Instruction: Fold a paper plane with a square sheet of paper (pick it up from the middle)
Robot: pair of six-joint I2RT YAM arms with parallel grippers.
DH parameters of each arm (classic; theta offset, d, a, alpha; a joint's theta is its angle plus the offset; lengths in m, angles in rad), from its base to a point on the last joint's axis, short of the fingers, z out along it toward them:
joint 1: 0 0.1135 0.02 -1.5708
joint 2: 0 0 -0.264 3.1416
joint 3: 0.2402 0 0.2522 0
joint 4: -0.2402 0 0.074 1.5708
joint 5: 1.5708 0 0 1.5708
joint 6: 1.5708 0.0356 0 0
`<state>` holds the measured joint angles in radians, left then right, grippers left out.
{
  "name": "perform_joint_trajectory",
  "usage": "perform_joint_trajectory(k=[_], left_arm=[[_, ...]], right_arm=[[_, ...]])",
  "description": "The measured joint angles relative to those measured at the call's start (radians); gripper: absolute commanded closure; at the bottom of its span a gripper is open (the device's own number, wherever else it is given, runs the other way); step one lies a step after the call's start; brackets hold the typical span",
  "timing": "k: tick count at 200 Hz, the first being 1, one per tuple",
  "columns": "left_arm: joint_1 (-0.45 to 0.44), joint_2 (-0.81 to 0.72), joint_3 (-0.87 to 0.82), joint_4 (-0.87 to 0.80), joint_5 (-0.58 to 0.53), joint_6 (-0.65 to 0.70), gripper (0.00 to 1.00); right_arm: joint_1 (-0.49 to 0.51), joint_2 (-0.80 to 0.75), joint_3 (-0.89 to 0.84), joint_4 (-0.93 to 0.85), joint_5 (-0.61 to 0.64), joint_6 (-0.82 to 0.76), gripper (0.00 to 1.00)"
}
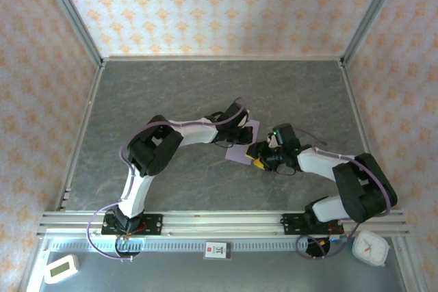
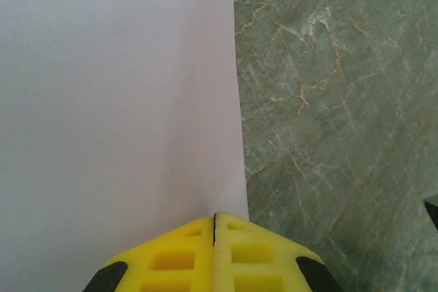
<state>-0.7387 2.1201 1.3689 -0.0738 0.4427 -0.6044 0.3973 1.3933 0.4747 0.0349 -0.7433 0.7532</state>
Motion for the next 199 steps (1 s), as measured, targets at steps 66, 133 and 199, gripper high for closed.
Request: perform_joint_trajectory(k=[66,133,199], left_arm=[[0.000,0.013,0.070,-0.050,-0.030,0.003,1.00],[0.002,-0.045,0.000,-0.033,-0.058,-0.031,1.00],[0.017,-0.215,-0.140,0.041,-0.069,-0.087,1.00]], right_arm=[[-0.002,0.001,0.002,-0.016,-0.006,-0.038,0.48],[-0.002,0.001,0.002,-0.015,0.000,-0.037,0.49],[-0.002,-0.005,0.003,-0.027,0.029,-0.033,0.59]])
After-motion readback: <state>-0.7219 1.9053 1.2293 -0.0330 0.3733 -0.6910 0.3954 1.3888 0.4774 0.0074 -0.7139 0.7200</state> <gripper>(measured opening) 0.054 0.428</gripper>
